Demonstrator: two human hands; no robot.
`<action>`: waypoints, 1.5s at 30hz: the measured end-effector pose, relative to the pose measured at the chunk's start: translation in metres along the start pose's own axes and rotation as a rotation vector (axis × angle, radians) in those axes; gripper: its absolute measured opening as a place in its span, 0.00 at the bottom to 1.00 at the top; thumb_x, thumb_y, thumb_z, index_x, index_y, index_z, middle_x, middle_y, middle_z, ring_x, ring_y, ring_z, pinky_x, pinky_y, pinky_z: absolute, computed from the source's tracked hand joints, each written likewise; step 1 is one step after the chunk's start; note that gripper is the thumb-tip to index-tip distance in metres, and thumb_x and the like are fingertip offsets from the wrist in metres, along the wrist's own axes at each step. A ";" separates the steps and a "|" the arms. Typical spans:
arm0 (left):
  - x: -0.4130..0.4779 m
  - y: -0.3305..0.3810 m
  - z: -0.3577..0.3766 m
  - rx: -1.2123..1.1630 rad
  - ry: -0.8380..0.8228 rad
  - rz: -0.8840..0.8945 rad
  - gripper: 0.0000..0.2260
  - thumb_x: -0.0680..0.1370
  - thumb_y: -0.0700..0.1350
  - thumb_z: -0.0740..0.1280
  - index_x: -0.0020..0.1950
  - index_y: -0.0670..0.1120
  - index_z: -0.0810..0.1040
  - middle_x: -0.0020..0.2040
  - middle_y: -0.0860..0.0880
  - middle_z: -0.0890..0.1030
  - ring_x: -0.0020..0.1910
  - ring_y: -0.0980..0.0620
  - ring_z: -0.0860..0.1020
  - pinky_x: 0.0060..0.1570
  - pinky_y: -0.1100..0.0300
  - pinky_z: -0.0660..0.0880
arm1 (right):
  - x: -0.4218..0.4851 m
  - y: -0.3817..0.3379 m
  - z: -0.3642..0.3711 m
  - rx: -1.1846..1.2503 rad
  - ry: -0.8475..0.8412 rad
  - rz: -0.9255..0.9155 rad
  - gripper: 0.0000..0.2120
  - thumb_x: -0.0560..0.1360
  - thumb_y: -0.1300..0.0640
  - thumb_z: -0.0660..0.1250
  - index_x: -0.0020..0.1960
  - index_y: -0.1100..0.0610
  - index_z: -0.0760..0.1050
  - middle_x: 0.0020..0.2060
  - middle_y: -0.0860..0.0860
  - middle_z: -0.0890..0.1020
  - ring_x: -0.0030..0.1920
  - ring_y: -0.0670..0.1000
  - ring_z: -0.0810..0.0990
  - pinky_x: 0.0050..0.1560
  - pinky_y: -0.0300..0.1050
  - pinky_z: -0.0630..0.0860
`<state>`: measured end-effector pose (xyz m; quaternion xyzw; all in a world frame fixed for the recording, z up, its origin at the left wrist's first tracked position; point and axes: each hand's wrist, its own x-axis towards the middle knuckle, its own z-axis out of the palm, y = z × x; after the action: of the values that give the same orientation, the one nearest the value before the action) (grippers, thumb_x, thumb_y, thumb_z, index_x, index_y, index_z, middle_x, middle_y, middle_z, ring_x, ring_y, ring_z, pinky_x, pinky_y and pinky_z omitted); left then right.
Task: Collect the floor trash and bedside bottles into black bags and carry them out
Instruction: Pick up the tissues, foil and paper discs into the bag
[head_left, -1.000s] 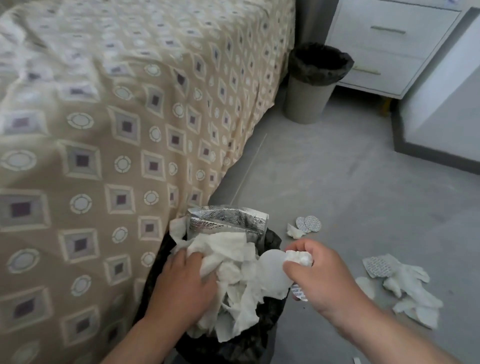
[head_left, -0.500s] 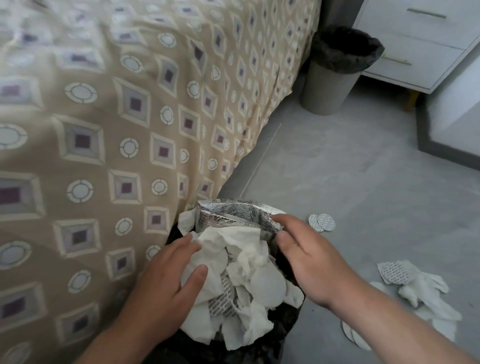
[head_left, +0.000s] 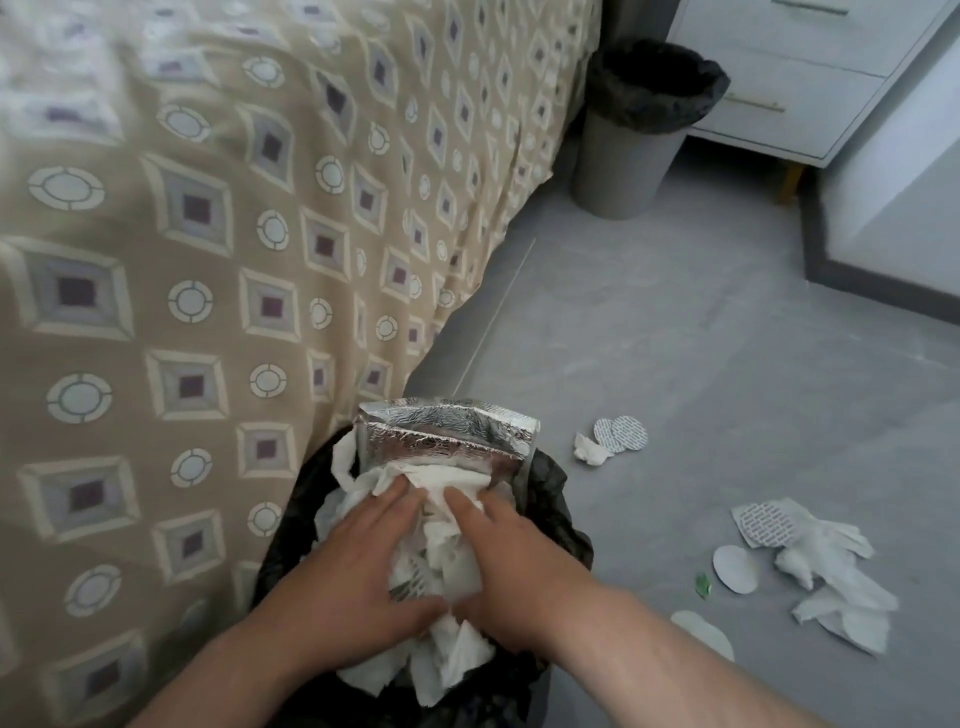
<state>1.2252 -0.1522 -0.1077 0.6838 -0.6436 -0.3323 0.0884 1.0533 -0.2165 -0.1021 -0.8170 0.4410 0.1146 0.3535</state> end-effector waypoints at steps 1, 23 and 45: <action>-0.004 -0.001 -0.005 0.003 0.035 0.014 0.49 0.58 0.77 0.56 0.75 0.62 0.45 0.72 0.67 0.41 0.74 0.66 0.43 0.71 0.66 0.48 | -0.007 0.001 -0.006 0.023 0.023 -0.001 0.46 0.72 0.48 0.70 0.77 0.43 0.40 0.77 0.49 0.48 0.76 0.54 0.56 0.73 0.48 0.61; 0.285 0.183 0.170 0.384 -0.201 -0.118 0.31 0.76 0.50 0.59 0.76 0.54 0.49 0.77 0.41 0.42 0.75 0.36 0.44 0.70 0.38 0.57 | -0.173 0.306 0.043 0.240 0.044 0.552 0.26 0.78 0.47 0.59 0.74 0.46 0.57 0.70 0.46 0.67 0.69 0.46 0.68 0.65 0.37 0.62; 0.214 0.195 0.257 0.546 -0.459 -0.110 0.37 0.76 0.41 0.58 0.77 0.53 0.39 0.76 0.37 0.36 0.74 0.33 0.44 0.72 0.42 0.54 | -0.080 0.383 0.003 0.022 -0.117 0.717 0.53 0.69 0.46 0.72 0.76 0.43 0.34 0.76 0.57 0.33 0.75 0.69 0.38 0.73 0.62 0.51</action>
<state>0.9090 -0.3049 -0.2697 0.6232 -0.6740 -0.2975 -0.2623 0.7006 -0.3015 -0.2470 -0.5988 0.6797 0.2729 0.3241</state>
